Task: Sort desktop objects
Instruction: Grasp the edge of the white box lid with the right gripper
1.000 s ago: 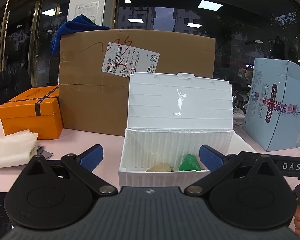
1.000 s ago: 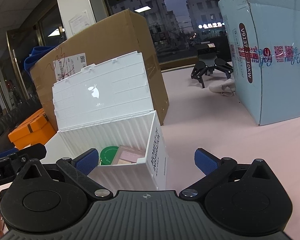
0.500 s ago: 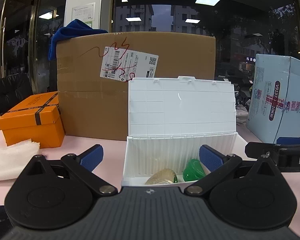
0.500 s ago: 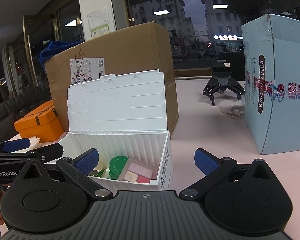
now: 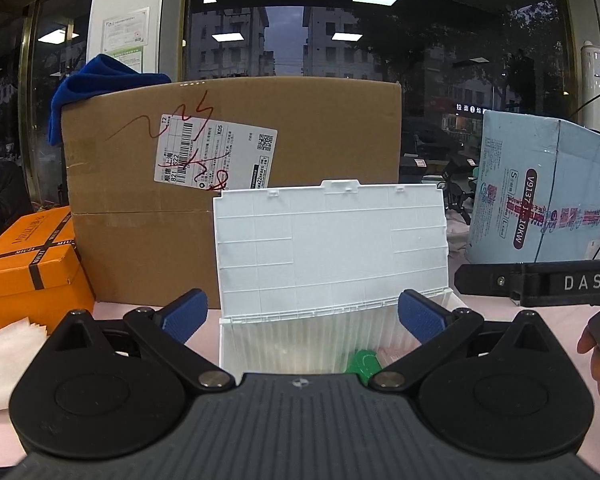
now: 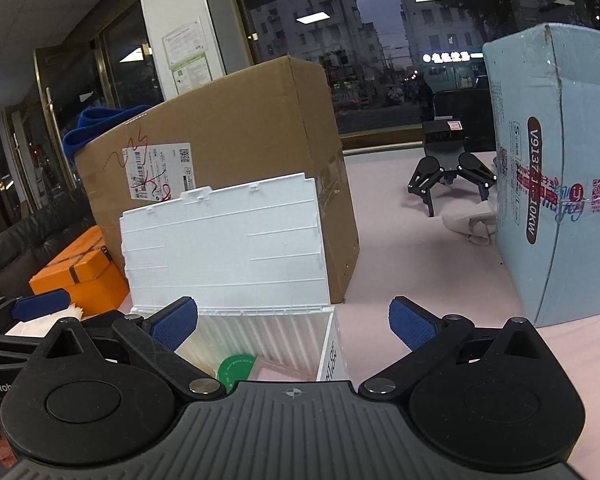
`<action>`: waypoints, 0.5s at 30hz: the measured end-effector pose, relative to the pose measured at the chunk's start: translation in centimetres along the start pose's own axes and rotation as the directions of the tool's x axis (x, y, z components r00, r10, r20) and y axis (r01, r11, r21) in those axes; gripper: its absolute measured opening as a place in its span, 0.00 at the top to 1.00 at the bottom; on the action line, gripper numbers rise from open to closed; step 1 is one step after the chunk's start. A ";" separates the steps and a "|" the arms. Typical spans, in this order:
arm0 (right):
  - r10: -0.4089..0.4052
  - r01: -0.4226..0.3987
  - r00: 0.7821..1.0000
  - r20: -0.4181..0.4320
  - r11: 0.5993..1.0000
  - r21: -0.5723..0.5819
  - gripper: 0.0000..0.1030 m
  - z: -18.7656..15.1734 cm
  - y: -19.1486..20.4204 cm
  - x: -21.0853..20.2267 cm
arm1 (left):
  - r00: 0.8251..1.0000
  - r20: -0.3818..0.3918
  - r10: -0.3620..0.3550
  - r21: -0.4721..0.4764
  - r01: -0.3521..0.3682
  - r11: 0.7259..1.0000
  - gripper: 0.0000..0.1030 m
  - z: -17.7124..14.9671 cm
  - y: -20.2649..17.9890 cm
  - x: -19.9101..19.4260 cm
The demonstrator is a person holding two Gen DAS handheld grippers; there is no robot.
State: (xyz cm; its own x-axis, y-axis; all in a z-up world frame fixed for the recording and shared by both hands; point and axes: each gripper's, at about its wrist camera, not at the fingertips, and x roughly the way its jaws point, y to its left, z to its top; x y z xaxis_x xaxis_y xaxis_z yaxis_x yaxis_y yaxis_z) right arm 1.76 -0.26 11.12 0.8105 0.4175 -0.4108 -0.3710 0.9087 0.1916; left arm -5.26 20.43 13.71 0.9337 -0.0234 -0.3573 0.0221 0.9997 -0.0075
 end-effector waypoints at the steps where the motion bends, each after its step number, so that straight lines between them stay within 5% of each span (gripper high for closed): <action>1: 0.005 -0.005 1.000 -0.003 1.000 -0.001 0.00 0.2 -0.2 0.4 | 1.000 -0.006 -0.010 -0.003 0.010 1.000 0.02 0.2 0.3 0.4; 15: -0.024 0.023 0.999 -0.029 0.998 -0.058 0.02 5.4 -0.3 5.3 | 0.996 -0.085 0.010 -0.073 -0.016 0.997 0.08 1.6 3.4 5.0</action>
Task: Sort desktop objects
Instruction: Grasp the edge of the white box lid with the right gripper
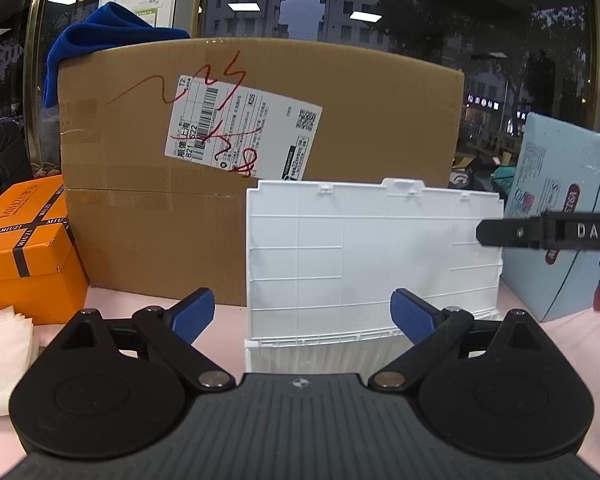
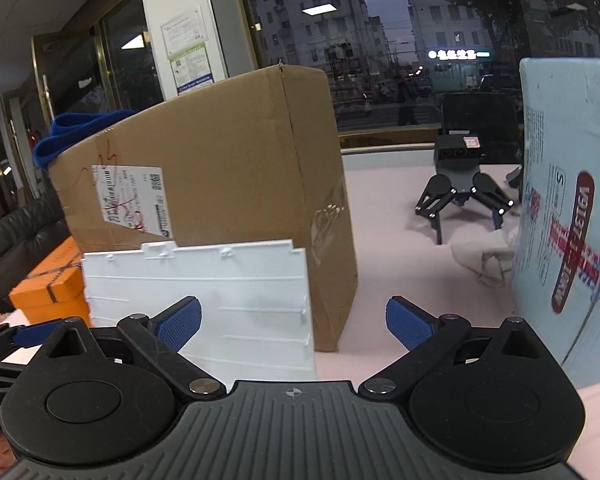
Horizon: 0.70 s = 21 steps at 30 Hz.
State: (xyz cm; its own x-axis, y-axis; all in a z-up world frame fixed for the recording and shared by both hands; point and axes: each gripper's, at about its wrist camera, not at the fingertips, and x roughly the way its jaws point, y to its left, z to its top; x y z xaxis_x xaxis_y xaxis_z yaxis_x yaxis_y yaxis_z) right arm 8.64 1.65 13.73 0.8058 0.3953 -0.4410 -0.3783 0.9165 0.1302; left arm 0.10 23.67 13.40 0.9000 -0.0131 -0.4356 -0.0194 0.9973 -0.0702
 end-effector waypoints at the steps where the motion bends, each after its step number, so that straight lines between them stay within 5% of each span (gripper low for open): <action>1: -0.005 0.005 1.000 -0.003 1.000 -0.010 0.02 0.3 0.0 0.3 | 1.000 -0.003 -0.002 0.004 0.002 1.000 0.08 0.0 0.0 0.1; 15: 0.141 -0.140 0.987 -0.071 0.990 0.017 0.04 1.5 -2.2 3.3 | 0.999 -0.037 -0.020 -0.034 0.018 0.999 0.12 1.0 1.4 0.3; 21: 0.189 -0.187 0.977 -0.100 0.982 0.029 0.16 1.5 -2.0 3.7 | 0.997 -0.048 -0.062 -0.090 0.057 0.994 0.15 1.4 2.4 0.5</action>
State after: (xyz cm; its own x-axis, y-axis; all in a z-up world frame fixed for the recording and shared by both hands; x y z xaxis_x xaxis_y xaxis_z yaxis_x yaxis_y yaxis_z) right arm 13.02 1.35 13.18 0.6702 0.5533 -0.4947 -0.5088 0.8277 0.2365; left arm 1.09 26.17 14.26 0.8776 -0.0782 -0.4729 -0.0066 0.9845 -0.1751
